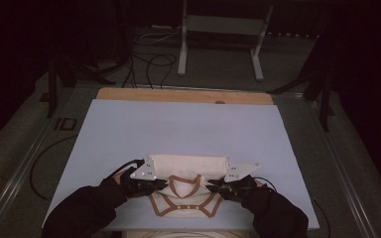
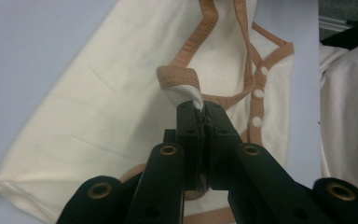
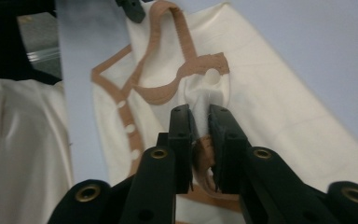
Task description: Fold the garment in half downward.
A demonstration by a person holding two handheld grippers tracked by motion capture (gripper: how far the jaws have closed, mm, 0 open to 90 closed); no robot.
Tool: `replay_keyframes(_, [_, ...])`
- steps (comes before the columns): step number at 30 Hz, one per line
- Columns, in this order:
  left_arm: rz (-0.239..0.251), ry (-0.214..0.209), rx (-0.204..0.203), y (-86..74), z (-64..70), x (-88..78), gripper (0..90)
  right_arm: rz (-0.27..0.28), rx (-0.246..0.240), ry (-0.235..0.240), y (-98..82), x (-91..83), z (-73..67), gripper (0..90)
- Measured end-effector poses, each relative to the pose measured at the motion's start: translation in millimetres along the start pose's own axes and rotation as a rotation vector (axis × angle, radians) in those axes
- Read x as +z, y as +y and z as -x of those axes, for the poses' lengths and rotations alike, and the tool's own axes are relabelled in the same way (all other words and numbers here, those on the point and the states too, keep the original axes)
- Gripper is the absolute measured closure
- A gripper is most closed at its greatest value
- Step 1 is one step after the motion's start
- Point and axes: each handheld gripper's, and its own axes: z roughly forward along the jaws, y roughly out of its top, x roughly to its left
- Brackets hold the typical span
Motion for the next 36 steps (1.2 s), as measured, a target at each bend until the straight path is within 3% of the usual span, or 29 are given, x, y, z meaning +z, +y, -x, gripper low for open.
replay_keyframes(2, [0.0, -0.012, 0.001, -3.9, 3.7, 2.6, 86.9, -0.023, 0.002, 0.005, -6.9, 3.2, -0.9, 75.7])
replay_keyframes(8, [-0.004, -0.027, -0.009, -11.1, 6.1, 6.3, 86.8, -0.054, 0.027, -0.004, -15.9, 7.9, 0.6, 80.0])
replay_keyframes(9, [-0.007, -0.032, -0.024, -12.3, 6.9, 7.9, 86.8, -0.062, 0.032, -0.003, -17.1, 8.2, 0.4, 80.3])
replay_keyframes(15, [-0.042, -0.075, -0.001, -19.3, 12.5, 13.5, 85.9, -0.076, 0.035, 0.024, -23.7, 11.1, -0.9, 80.1])
replay_keyframes(17, [-0.048, -0.076, -0.02, -23.1, 13.2, 15.9, 84.5, -0.084, 0.042, 0.036, -26.3, 11.9, -1.6, 77.9])
replay_keyframes(19, [-0.064, -0.055, -0.042, -26.3, 12.5, 17.6, 81.2, -0.091, 0.046, 0.046, -27.8, 12.6, -1.6, 74.2])
replay_keyframes(20, [-0.064, -0.05, -0.058, -27.7, 11.2, 17.8, 69.5, -0.105, 0.062, 0.041, -29.4, 13.5, -2.4, 69.2])
replay_keyframes(23, [-0.026, -0.045, -0.105, -28.7, 6.7, 15.6, 53.7, -0.106, 0.057, 0.031, -28.6, 14.4, -1.4, 57.5])
replay_keyframes(26, [-0.019, -0.038, -0.108, -24.3, 3.5, 11.7, 48.5, -0.088, 0.057, 0.02, -23.1, 13.4, 1.0, 52.5])
replay_keyframes(31, [-0.019, -0.046, -0.153, -16.2, -5.3, 13.3, 47.1, -0.08, 0.062, 0.007, -12.3, 16.0, 7.7, 54.5])
replay_keyframes(36, [-0.024, -0.074, -0.171, -12.2, -11.7, 21.2, 47.7, -0.097, 0.086, 0.032, -10.3, 30.4, 15.1, 55.8])
